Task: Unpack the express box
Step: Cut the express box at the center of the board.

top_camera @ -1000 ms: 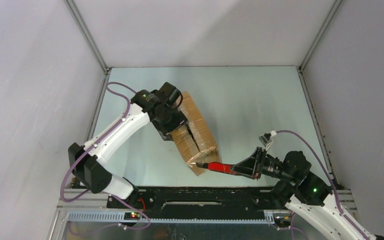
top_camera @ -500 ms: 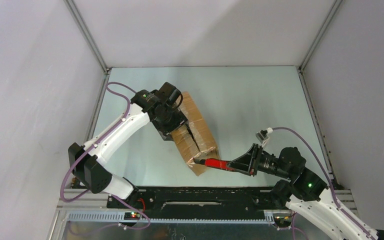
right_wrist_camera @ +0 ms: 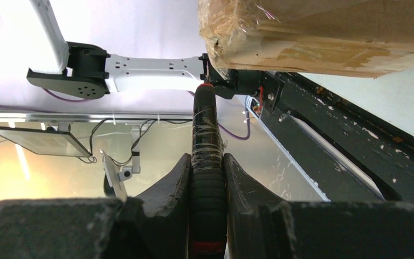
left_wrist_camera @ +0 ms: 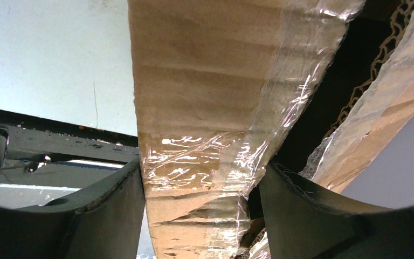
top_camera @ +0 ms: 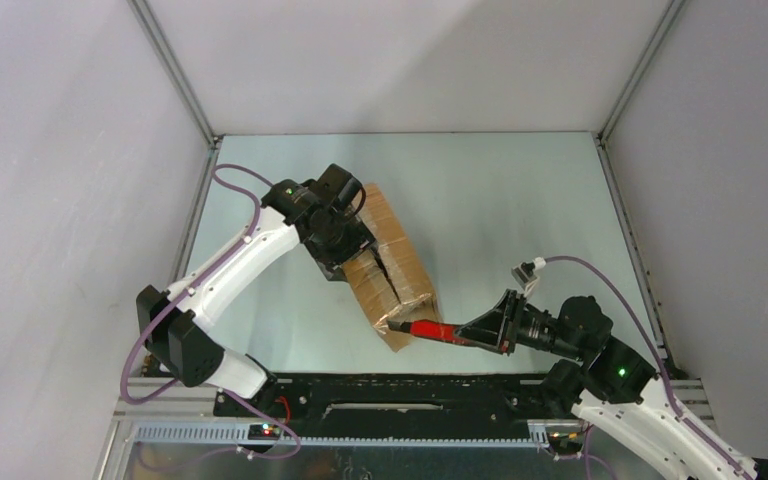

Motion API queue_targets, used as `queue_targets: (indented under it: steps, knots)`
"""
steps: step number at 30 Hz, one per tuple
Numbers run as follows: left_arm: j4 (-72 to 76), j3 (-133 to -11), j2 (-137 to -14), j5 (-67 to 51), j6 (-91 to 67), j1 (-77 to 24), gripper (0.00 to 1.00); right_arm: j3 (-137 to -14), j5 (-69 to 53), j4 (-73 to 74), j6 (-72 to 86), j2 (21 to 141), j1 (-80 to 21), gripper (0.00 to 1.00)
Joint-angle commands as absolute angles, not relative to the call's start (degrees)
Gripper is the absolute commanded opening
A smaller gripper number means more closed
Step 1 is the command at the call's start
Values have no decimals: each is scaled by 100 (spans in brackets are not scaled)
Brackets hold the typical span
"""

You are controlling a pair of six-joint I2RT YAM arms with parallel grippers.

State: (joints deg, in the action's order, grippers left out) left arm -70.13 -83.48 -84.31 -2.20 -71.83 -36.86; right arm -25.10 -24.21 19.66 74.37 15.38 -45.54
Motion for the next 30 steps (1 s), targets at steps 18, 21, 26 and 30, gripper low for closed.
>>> queue_targets:
  steps: [18, 21, 26, 30]
  knots:
    - [-6864, -8469, -8472, -511, -7263, -3706, 0, -2554, -2217, 1672, 7355, 1645, -4673, 0]
    - [-6862, -8464, -8476, -510, -7267, -3709, 0, -2481, -2178, 1567, 7435, 1611, -4668, 0]
    - [-6856, -8462, -8462, -528, -7265, -3703, 0, -2340, -2057, 1379, 7549, 1591, -4698, 0]
    - [-6864, -8455, -8444, -544, -7280, -3709, 0, -2287, -1903, 1353, 7587, 1542, -4715, 0]
